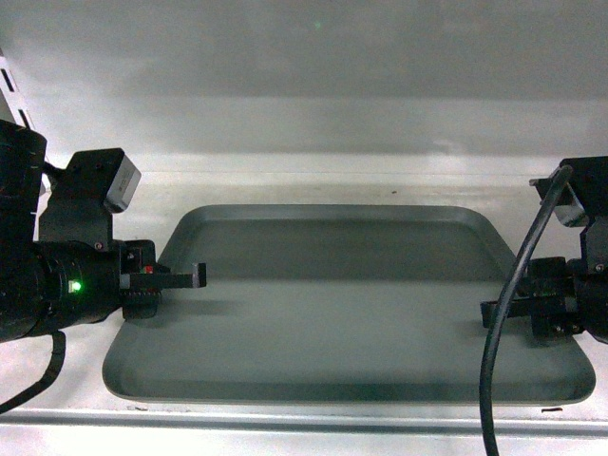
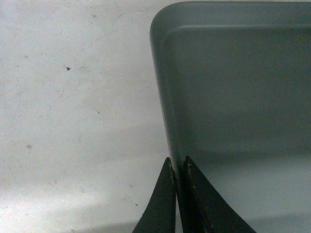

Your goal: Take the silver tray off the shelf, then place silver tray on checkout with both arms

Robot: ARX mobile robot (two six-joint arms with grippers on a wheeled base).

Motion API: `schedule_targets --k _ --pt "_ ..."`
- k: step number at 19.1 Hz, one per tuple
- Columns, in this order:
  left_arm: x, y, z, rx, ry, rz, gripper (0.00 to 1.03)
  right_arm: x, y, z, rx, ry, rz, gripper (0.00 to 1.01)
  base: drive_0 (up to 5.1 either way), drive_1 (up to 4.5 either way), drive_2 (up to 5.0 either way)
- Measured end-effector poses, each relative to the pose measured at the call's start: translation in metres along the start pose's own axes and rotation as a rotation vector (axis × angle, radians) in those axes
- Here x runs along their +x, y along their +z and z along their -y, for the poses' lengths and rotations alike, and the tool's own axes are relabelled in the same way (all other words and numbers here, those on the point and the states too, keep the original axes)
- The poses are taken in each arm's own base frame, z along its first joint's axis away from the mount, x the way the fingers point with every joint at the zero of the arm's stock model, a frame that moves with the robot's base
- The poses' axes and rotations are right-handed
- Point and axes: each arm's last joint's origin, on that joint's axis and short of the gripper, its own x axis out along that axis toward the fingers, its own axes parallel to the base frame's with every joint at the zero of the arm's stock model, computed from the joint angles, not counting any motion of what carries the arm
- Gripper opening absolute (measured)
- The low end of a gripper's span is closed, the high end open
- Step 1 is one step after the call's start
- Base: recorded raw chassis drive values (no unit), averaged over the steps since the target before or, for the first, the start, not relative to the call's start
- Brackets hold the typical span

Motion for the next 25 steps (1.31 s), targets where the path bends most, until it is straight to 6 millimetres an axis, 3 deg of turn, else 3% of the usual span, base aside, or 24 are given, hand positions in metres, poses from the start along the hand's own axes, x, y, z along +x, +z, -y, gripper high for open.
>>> schedule_targets --k 2,17,25 --pt "-0.001 -0.001 0.001 0.001 -0.001 0.001 0.03 0.0 0.0 -0.001 0.036 -0.003 0.004 0.03 0.0 0.0 0.0" --pt "-0.011 -0.008 0.012 0.059 0.019 0.028 0.03 -0.004 0.001 -0.002 0.097 -0.013 -0.02 0.03 0.0 0.0 0.0" --pt "-0.026 -0.001 0.015 0.084 0.029 0.016 0.03 -0.022 0.008 -0.002 0.117 -0.027 -0.034 0.03 0.0 0.0 0.0"
